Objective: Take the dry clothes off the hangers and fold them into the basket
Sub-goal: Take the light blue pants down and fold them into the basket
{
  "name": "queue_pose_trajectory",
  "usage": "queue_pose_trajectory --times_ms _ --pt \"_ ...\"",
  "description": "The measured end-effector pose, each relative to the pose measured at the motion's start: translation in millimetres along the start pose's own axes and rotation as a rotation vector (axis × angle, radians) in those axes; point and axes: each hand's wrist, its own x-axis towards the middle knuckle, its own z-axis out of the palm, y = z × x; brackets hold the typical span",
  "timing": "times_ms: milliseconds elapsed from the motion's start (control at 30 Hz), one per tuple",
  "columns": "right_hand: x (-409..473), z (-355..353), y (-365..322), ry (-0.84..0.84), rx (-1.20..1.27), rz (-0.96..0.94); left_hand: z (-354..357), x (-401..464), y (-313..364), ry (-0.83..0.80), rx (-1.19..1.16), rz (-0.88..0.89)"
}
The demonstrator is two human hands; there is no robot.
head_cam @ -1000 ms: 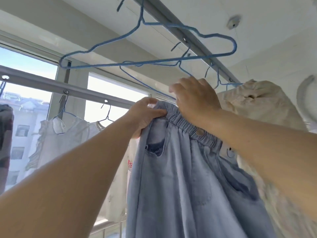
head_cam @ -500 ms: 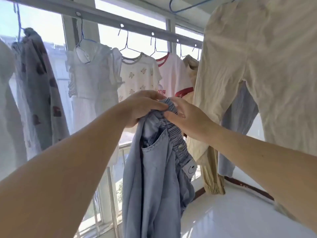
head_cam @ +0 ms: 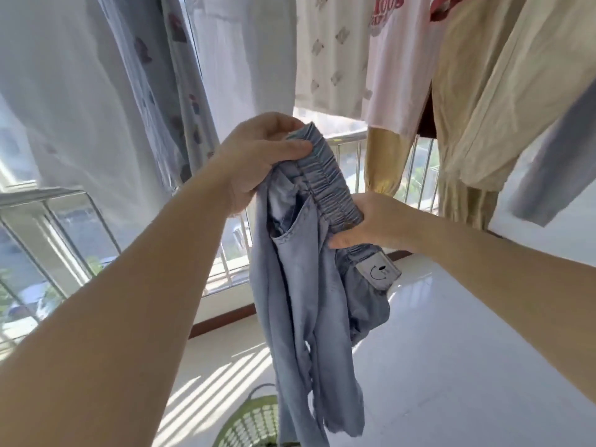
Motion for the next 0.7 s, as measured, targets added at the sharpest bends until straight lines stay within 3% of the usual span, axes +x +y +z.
queue_pose_trajectory --times_ms 200,400,567,700 --pt "0 52 42 -0.153 -0.095 0.182 -40 -43 -48 0.155 -0.093 -0.055" --pt "10 91 52 -0.210 -0.098 0.201 -82 -93 -107 0.332 -0.171 -0.189" --pt "19 114 53 -0.253 -0.192 0.210 -109 -137 -148 0.431 -0.024 -0.347" --pt "24 127 51 -0.185 -0.186 0.203 -127 -167 -173 0.477 0.040 -0.473"
